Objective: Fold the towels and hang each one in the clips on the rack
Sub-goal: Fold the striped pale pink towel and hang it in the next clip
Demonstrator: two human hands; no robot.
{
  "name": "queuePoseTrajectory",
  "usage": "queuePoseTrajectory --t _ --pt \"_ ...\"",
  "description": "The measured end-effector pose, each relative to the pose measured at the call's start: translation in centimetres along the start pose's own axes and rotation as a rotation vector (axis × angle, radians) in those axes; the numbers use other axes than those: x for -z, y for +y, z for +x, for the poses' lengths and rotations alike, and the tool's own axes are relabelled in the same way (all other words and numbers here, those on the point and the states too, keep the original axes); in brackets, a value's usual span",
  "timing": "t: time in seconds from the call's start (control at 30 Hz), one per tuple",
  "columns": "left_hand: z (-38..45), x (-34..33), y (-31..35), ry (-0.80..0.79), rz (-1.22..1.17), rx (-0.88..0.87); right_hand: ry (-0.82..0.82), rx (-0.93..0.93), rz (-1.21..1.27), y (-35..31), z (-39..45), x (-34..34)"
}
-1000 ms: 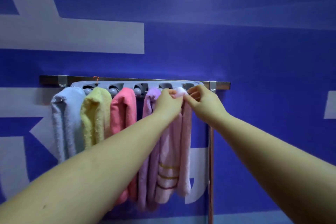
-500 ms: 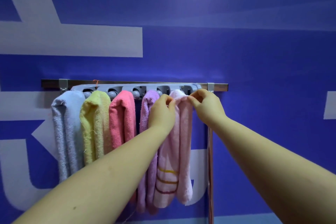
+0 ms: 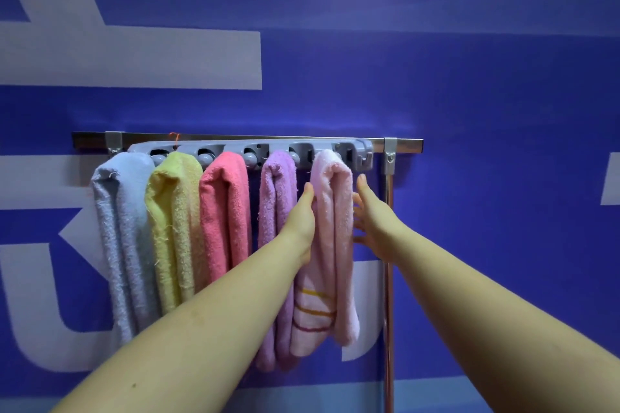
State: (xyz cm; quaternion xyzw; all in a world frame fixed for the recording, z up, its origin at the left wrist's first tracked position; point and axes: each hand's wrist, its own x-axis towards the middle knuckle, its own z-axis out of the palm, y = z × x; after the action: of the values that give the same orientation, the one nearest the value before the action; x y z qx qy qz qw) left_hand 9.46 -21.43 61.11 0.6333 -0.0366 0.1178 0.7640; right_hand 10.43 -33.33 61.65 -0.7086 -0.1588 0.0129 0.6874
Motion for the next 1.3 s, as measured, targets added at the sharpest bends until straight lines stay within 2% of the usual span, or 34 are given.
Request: queuePoseTrajectory --t 0.13,0.37,0.53,0.67,0.8,0.83,1.0,1.17,1.3 --pt "0.1 0.3 -2.5 -0.074 -0.073 0.085 -0.012 -0.084 0.002 3.4 0.7 -0.1" --pt "0.1 0.8 -6.9 -0.055 -0.176 0.157 -0.154 -0.032 0.18 9.7 -0.7 -0.6" --pt "-1.0 1.5 -9.6 -0.075 -0.25 0.158 -0.027 0.161 -0.144 12.0 -3.3 -1.2" --pt "-3.3 1.6 -11.6 -0.043 -0.07 0.087 0.133 0.107 -0.253 12.2 -3.9 -0.9" --pt "-4.3 1.4 -13.4 0.179 0.337 -0.288 0.17 0.085 -0.309 12.3 -3.9 -0.2" --pt "-4.7 1.0 -13.2 0.194 0.414 -0.304 0.177 0.074 -0.328 12.1 -4.0 0.1" --pt "-1.4 0.3 -14.9 0.307 0.362 -0.034 0.208 0.071 -0.445 11.8 -3.3 1.7" --pt "-2.2 -0.1 -12.3 0.301 0.424 0.0 0.266 0.084 -0.568 12.1 -2.6 2.8" --pt "-3.8 1.4 -12.5 0.214 0.319 -0.063 0.339 0.126 -0.62 12.6 -2.9 2.6"
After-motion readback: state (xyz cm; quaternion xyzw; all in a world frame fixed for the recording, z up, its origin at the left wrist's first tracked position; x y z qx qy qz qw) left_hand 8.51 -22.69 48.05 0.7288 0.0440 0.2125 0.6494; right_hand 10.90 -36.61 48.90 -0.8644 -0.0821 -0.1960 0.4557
